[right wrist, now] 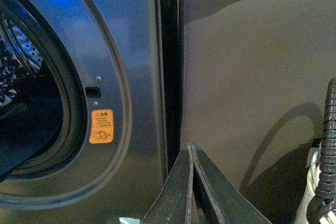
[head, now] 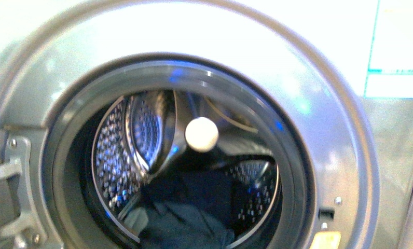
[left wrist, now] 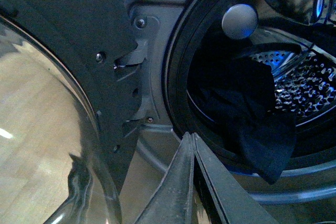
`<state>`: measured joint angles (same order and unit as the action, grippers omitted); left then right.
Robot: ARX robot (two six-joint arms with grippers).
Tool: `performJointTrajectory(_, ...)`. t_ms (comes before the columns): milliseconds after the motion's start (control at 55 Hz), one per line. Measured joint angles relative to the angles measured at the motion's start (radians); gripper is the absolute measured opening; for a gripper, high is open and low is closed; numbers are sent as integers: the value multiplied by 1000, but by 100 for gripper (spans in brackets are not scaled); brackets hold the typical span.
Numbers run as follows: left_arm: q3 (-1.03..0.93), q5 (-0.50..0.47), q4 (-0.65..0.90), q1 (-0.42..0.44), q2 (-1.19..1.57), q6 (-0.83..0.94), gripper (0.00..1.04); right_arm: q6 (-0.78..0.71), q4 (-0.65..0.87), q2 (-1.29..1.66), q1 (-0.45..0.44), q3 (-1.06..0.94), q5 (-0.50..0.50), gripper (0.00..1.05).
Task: Put clothes into washing machine
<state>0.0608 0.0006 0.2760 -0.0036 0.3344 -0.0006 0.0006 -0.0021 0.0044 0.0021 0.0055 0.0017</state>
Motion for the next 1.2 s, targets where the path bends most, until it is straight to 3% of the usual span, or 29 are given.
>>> performJointTrajectory(546, -52, 0, -93, 1, -155, -1, 4, 0, 0, 0, 0, 0, 0, 2)
performJointTrajectory(691, -51, 0, -270, 1, -312, -1, 4, 0, 0, 0, 0, 0, 0, 2)
performJointTrajectory(1201, -51, 0, -275, 1, -330, -1, 4, 0, 0, 0, 0, 0, 0, 2)
